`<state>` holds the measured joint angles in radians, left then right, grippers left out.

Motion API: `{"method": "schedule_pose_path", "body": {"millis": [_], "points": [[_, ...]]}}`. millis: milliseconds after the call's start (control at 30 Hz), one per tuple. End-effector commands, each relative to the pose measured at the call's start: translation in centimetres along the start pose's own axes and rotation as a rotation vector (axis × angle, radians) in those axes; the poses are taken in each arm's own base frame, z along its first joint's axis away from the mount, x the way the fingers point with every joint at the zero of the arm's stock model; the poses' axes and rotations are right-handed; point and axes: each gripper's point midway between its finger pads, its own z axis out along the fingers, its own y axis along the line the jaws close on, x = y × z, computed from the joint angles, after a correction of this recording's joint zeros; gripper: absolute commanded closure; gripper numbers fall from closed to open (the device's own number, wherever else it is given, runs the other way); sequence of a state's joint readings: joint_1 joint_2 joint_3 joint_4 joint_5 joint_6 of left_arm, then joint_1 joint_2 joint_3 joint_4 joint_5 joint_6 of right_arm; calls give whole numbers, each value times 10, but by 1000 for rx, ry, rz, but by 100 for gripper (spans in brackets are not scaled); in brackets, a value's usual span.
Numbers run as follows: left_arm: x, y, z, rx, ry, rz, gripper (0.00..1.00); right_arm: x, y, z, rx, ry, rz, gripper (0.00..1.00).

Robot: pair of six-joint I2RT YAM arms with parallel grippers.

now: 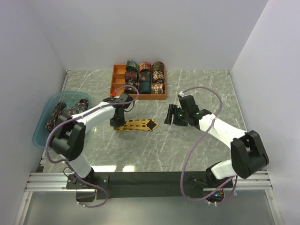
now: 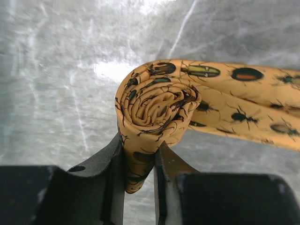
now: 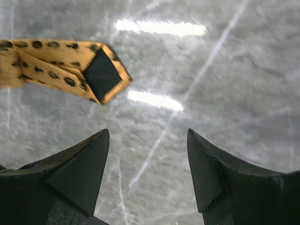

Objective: Roll the ties
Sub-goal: Roll the tie

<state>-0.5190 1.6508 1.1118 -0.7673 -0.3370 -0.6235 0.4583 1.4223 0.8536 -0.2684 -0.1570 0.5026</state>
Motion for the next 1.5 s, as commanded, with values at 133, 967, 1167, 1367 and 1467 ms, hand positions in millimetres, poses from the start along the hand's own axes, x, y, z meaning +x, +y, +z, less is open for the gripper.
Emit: {"method": "schedule_pose_path", "body": {"millis": [133,967,1167,1367,1467], "points": [[-15,8,-4,-249,-46,82,99,20,-21,-18,50,-1,-32,26],[-4,-94,-14,-237,-89,241,38,39,-21,-28,-18,1,-69,27],[-3,-114,-17,-134,-84,224,33,33,-12,-30,-54,-21,-75,28],[-2,-118,-22,-77,-88,216,32,30,-1,-29,-108,-24,-80,29],[-6,-116,-30,-41,-100,202,28,28,3,-29,-127,-27,-84,29]]}}
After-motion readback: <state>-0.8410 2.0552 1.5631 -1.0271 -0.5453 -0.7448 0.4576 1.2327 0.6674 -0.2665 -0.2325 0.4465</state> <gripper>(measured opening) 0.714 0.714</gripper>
